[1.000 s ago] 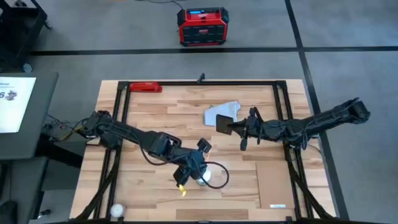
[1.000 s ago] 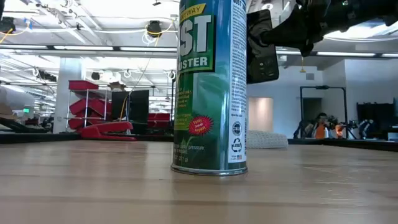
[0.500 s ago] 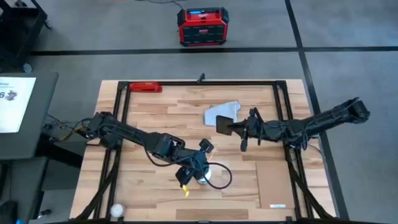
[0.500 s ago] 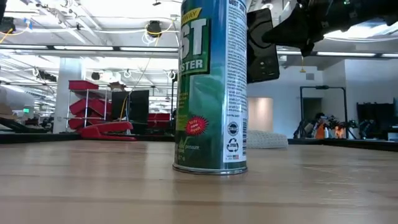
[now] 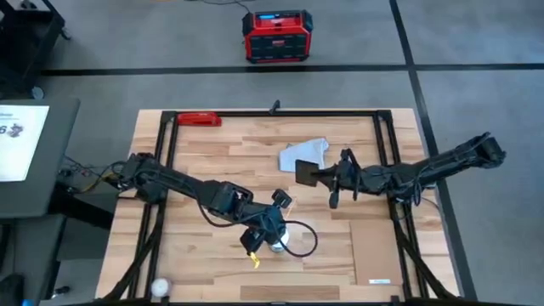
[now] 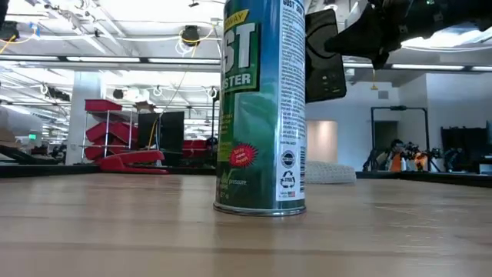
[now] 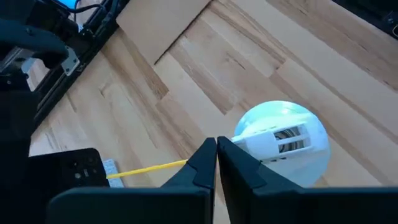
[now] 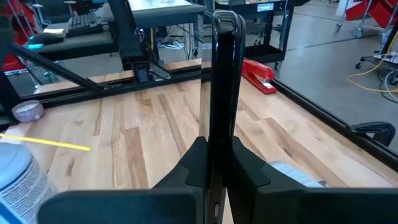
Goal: Apply microfiber cloth
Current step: Spray the back of the black phone with the spray bottle, then wipe the back of the black phone with the white microfiber cloth
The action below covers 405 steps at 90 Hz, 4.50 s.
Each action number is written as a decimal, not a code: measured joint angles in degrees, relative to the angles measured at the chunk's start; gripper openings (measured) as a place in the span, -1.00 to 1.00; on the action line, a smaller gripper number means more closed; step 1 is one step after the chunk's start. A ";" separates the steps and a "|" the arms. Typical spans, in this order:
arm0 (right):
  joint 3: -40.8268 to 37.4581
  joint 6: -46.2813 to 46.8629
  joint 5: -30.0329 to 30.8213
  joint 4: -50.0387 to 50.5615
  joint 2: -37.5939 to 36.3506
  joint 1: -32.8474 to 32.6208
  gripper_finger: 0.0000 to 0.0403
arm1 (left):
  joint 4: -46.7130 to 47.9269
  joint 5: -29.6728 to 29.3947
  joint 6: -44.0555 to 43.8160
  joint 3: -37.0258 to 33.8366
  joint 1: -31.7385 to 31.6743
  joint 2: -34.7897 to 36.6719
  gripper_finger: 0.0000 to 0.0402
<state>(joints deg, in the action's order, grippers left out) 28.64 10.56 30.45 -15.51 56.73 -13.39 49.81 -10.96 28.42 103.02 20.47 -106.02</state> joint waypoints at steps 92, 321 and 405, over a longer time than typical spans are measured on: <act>-0.02 6.35 13.18 5.11 0.00 -6.86 -0.93 | 1.91 -0.68 -2.53 0.15 -0.46 -1.80 -1.00; -0.02 8.50 20.57 30.43 -17.00 -5.59 -0.93 | -13.32 4.93 -6.52 -9.22 -30.84 -15.13 -0.11; -0.02 8.72 20.39 31.92 -17.46 -5.49 -0.93 | -21.89 7.31 -3.12 -9.18 -37.04 -21.92 -0.11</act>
<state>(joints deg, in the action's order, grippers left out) 28.62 19.28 50.84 16.41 39.27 -18.87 27.93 -3.65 25.31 93.84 -16.57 -127.93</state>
